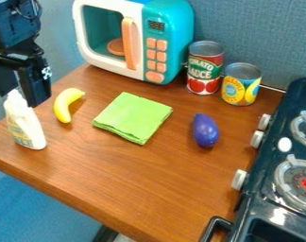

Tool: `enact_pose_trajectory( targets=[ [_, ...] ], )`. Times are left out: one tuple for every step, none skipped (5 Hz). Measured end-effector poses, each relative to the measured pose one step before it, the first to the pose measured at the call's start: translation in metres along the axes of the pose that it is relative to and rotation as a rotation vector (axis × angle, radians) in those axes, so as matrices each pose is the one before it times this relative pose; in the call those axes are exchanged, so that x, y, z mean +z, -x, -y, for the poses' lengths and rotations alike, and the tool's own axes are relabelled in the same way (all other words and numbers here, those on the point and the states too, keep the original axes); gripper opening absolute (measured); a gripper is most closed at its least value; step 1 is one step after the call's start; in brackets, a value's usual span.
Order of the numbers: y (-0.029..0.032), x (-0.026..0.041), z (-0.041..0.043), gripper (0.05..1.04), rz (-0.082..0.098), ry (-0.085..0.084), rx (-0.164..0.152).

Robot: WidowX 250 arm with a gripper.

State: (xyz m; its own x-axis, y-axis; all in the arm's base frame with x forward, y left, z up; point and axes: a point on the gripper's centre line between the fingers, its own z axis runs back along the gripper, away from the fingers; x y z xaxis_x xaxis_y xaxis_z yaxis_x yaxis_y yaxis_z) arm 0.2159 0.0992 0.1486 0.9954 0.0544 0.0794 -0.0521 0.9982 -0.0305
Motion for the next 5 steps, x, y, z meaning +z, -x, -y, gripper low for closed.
enact_pose_trajectory(
  targets=[
    [0.00082, -0.00438, 0.00007, 1.001, -0.0168, 0.0074, 0.0026],
    [-0.00209, 0.00543, -0.00422, 1.001, 0.0090, 0.0049, -0.0265],
    [-0.00977, -0.00007, -0.00593, 1.001, -0.0293, 0.0191, -0.0269],
    [-0.00137, 0.00188, -0.00838, 1.001, -0.0115, -0.0429, 0.0027],
    [-0.00285, -0.01025, -0.01444, 1.001, -0.0556, -0.0496, 0.0141]
  ],
)
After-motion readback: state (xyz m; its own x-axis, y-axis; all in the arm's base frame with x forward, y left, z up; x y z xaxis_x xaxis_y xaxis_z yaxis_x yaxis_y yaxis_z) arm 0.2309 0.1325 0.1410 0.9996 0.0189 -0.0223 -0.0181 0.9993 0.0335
